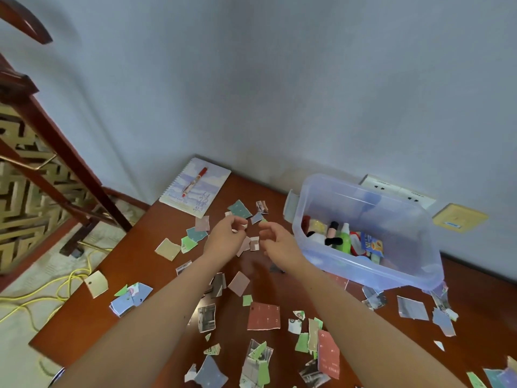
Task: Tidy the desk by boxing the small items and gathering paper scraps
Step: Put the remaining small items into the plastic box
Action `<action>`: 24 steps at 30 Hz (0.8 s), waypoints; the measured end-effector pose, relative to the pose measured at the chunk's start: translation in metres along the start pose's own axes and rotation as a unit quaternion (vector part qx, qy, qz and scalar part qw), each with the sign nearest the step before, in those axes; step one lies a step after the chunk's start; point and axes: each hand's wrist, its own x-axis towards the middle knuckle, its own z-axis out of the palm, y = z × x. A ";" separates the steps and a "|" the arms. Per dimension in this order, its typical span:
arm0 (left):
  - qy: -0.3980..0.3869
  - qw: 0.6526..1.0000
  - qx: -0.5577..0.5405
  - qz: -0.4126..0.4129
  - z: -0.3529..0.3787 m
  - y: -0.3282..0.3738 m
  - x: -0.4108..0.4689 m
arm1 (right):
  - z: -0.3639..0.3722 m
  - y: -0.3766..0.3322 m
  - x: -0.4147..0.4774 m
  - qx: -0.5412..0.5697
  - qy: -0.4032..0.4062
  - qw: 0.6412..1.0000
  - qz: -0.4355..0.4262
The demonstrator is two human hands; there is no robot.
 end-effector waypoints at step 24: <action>0.008 0.951 0.305 0.057 0.032 -0.043 0.073 | 0.025 0.052 0.088 -0.027 -0.033 0.992 0.119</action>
